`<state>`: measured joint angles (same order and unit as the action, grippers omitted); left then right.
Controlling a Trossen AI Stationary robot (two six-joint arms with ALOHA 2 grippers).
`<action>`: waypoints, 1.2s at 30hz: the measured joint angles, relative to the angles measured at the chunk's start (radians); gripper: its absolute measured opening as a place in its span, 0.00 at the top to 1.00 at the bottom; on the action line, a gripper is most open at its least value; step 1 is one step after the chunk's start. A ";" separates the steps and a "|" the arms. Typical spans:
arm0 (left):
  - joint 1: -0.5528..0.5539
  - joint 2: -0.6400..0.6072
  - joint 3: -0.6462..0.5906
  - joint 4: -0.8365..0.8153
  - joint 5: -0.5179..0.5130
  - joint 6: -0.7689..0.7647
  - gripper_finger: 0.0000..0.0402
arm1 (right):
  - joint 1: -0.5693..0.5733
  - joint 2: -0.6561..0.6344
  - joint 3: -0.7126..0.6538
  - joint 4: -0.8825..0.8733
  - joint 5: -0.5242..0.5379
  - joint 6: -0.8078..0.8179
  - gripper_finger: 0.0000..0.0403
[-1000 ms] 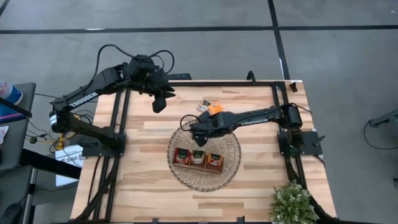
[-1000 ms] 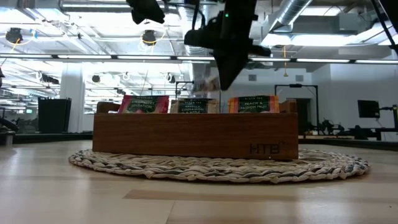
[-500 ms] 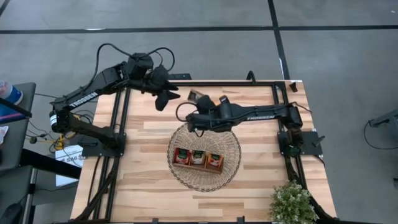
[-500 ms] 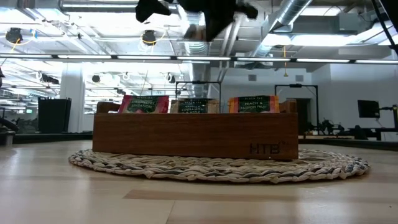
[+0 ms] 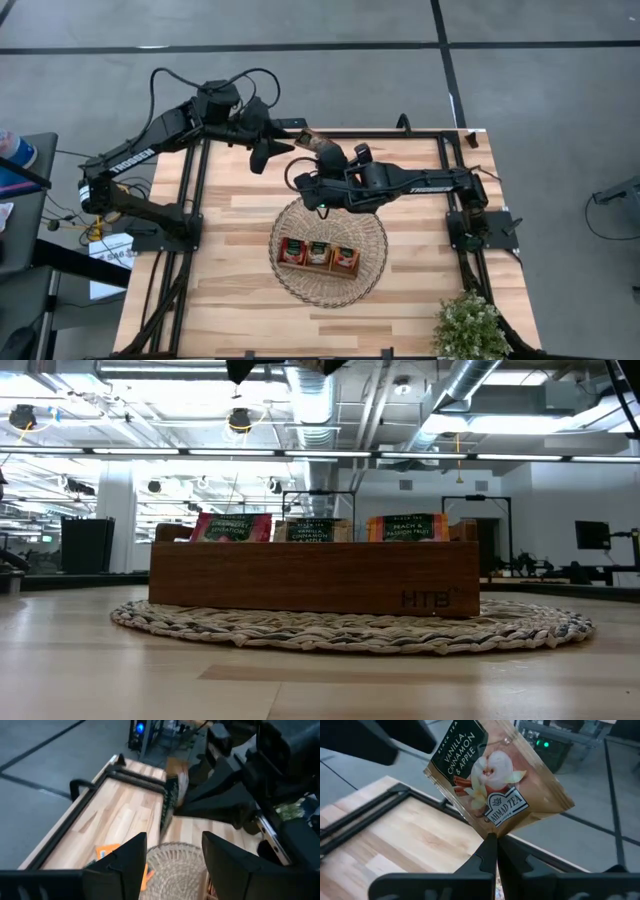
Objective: Pick & Place Tea
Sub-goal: Put the brown tea bag into the middle section of the wooden organizer
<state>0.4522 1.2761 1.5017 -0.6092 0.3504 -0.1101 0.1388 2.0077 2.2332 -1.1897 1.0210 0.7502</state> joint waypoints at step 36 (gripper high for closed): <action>0.000 0.000 0.000 0.080 0.161 0.033 0.98 | 0.038 0.000 0.033 0.178 -0.012 -0.104 1.00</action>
<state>0.4522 1.2758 1.5017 -0.5291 0.5114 -0.0775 0.1768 2.0079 2.2665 -1.0114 1.0086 0.6462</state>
